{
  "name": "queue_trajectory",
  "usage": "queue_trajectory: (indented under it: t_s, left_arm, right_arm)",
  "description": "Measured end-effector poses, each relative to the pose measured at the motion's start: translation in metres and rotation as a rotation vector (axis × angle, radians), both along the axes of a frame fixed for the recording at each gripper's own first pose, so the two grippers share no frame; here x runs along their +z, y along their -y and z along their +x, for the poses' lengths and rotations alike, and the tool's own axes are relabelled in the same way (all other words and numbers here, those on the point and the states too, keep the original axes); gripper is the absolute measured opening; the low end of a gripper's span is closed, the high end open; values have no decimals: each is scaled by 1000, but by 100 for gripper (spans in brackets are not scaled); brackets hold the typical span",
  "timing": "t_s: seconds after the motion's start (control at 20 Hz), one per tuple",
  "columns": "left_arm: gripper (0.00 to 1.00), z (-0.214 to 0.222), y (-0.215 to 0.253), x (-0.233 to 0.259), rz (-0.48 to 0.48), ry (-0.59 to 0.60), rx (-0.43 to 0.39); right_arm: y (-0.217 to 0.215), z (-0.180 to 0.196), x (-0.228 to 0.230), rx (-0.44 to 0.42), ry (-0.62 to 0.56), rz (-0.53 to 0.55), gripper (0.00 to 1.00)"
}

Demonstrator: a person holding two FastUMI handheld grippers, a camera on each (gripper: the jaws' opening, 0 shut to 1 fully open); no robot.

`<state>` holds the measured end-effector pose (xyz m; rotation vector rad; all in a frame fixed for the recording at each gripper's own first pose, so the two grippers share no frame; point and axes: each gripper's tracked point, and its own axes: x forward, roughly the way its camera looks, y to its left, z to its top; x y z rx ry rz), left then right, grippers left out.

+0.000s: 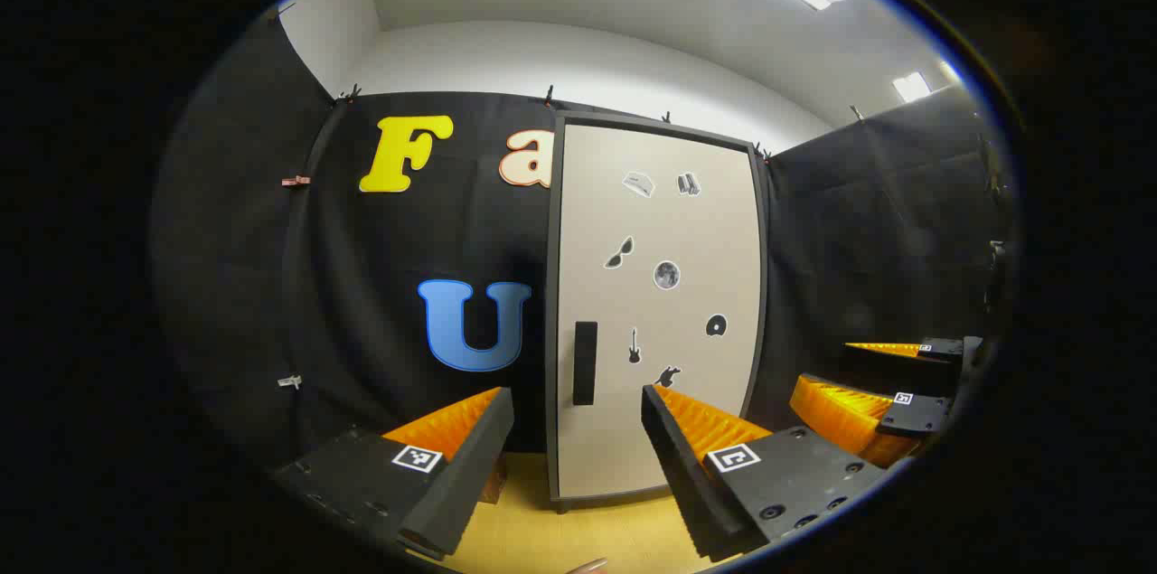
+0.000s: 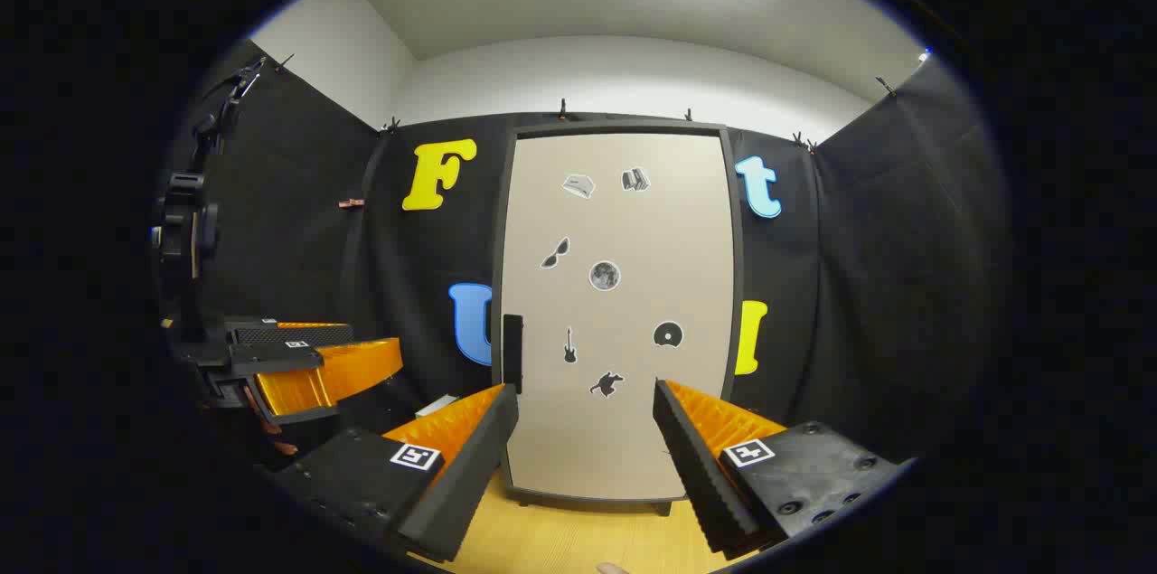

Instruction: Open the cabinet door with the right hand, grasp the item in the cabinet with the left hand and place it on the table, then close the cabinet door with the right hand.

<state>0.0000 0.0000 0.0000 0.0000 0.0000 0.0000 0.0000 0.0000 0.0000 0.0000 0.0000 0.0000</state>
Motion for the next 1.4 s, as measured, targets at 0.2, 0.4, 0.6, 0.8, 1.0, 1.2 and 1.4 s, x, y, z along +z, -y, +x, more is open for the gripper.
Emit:
queue_trajectory:
  t_s: [0.2,0.4,0.6,0.8,1.0,1.2,1.4]
  left_arm:
    - [90,6,-1,1,-3,9,-8]
    - [91,10,-1,-2,-14,2,-17]
    - [91,10,-4,-3,-25,0,-13]
    - [91,9,-4,-3,-27,-1,-12]
    - [91,7,-7,-5,-20,-7,-16]
    - [91,5,-10,-7,-10,-13,-22]
    - [91,3,-14,-7,-10,-10,-27]
  right_arm:
    - [0,8,0,0,6,-1,98]
    - [3,10,6,-14,28,11,98]
    - [4,10,6,-11,24,6,98]
    - [4,9,6,-12,23,-12,98]
    - [-2,6,5,-5,16,-18,98]
    - [-6,5,2,-15,9,-15,98]
    - [-6,4,3,-31,9,-21,98]
